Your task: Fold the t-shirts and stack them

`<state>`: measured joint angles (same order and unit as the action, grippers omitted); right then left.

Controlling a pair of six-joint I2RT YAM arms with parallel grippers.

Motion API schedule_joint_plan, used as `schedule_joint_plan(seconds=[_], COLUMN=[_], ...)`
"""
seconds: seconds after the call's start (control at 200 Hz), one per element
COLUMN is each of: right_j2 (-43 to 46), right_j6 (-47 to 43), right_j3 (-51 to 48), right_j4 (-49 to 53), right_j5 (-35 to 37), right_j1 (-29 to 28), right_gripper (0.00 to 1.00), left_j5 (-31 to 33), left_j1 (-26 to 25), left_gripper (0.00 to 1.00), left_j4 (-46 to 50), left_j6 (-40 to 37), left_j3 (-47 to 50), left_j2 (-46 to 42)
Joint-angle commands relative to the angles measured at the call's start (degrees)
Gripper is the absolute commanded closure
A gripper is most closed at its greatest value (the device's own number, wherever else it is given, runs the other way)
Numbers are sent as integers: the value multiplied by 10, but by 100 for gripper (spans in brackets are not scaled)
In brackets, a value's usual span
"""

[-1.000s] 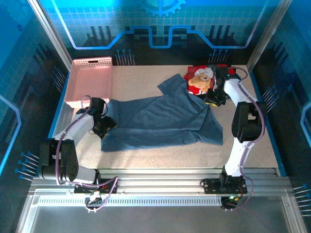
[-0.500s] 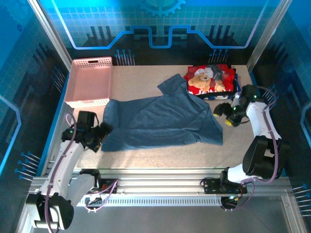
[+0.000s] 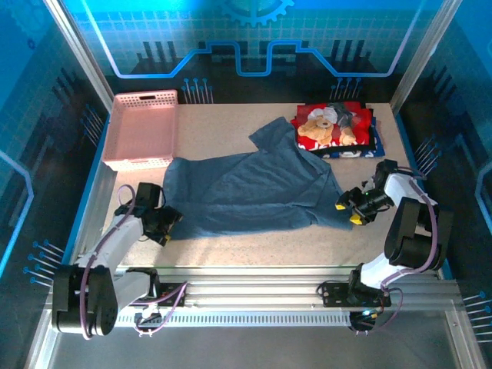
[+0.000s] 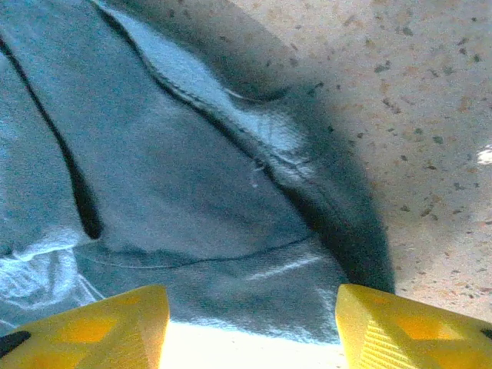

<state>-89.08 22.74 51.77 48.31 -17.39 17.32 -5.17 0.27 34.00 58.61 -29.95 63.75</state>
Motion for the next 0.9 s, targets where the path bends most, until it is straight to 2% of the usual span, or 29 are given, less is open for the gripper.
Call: schedule_joint_plan(seconds=[0.0, 0.085, 0.145, 0.305, 0.435, 0.495, 0.72, 0.895], right_j2=[-7, -11, -23, -74, -86, -74, -5, 2], right_j6=[7, 10, 14, 26, 50, 41, 8, -11], right_j3=[-10, -18, -33, -31, -19, -19, 27, 29], right_j4=[2, -4, -16, -49, -55, -50, 20, 36], right_j5=[14, 23, 21, 42, 47, 55, 133, 158], right_j1=[3, 2, 1, -7, -10, -11, 7, 23], right_gripper=[41, 43, 45, 58, 90, 100, 100, 100], left_j5=[12, 17, 24, 32, 28, 27, 39, 35], left_j1=[5, 5, 4, 9, 14, 17, 20, 20], left_gripper=[37, 40, 47, 57, 76, 86, 93, 95], left_j4=[-40, -44, -39, -29, -36, -34, -4, 8], left_j6=[12, 11, 12, 9, 1, -3, -27, -33], left_j3=[16, 22, 28, 40, 43, 40, 35, 39], left_j2=[18, 25, 26, 34, 59, 65, 56, 45])
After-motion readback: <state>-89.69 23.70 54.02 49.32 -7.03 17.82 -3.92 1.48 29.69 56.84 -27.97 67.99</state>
